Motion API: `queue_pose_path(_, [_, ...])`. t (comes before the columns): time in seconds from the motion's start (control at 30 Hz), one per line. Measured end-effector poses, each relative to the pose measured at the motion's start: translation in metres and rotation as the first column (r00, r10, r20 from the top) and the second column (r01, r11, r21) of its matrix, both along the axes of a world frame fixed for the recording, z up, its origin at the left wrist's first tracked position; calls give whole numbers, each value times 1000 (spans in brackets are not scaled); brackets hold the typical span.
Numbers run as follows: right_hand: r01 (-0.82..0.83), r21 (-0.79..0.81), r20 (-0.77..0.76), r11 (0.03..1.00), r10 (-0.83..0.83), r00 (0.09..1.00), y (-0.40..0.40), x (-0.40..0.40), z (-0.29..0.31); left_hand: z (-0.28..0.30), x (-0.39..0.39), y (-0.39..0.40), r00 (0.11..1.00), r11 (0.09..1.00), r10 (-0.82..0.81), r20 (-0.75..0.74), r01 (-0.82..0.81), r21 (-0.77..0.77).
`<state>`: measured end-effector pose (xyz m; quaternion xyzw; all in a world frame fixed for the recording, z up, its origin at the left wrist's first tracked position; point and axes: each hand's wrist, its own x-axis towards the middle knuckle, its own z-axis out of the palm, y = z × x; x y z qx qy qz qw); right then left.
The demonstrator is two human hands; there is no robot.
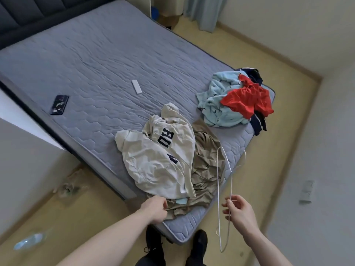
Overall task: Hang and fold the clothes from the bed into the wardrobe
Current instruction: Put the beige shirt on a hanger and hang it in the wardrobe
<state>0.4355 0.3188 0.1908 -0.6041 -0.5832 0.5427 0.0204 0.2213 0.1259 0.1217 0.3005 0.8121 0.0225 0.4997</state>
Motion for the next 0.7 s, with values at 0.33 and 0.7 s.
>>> queue_pose_path(0.33, [41, 19, -3, 999, -41, 999, 64, -31, -135, -168, 25, 124, 976, 990, 137, 168, -140, 8])
queue_pose_path(0.7, [-99, -25, -19, 995, 99, 995, 125, -31, -211, -269, 43, 210, 784, 796, 605, 140, -589, -142])
